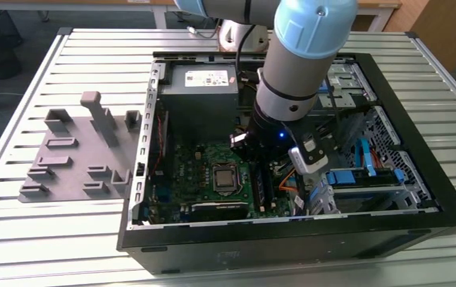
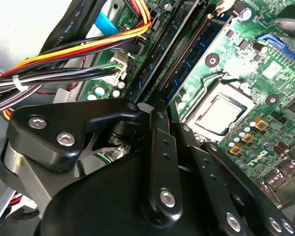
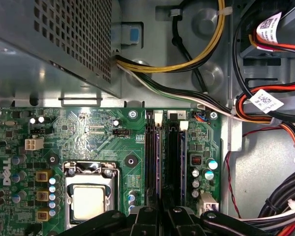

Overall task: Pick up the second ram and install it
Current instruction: 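Press down the second ram until it locks into place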

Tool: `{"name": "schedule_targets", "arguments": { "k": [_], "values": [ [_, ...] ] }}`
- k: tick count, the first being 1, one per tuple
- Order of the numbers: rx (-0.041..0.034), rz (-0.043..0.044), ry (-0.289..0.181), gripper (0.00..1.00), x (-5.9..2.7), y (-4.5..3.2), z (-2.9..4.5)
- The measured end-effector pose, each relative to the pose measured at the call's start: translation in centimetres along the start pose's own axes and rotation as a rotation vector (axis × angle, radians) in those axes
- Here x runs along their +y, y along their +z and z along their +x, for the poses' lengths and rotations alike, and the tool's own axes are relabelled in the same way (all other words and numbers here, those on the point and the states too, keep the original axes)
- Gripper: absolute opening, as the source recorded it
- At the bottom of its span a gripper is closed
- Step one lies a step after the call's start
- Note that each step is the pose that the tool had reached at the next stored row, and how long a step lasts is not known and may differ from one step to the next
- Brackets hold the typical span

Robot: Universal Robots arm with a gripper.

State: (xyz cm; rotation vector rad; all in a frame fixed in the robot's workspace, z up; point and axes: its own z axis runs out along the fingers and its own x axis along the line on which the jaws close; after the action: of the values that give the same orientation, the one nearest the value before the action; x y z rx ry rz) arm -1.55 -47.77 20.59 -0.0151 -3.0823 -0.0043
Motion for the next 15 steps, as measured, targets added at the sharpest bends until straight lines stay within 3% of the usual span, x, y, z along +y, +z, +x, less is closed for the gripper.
{"name": "schedule_targets", "arguments": {
  "k": [15],
  "values": [
    [-0.0001,-0.0001,0.0,0.14,0.0,0.04,-0.01]
  ]
}}
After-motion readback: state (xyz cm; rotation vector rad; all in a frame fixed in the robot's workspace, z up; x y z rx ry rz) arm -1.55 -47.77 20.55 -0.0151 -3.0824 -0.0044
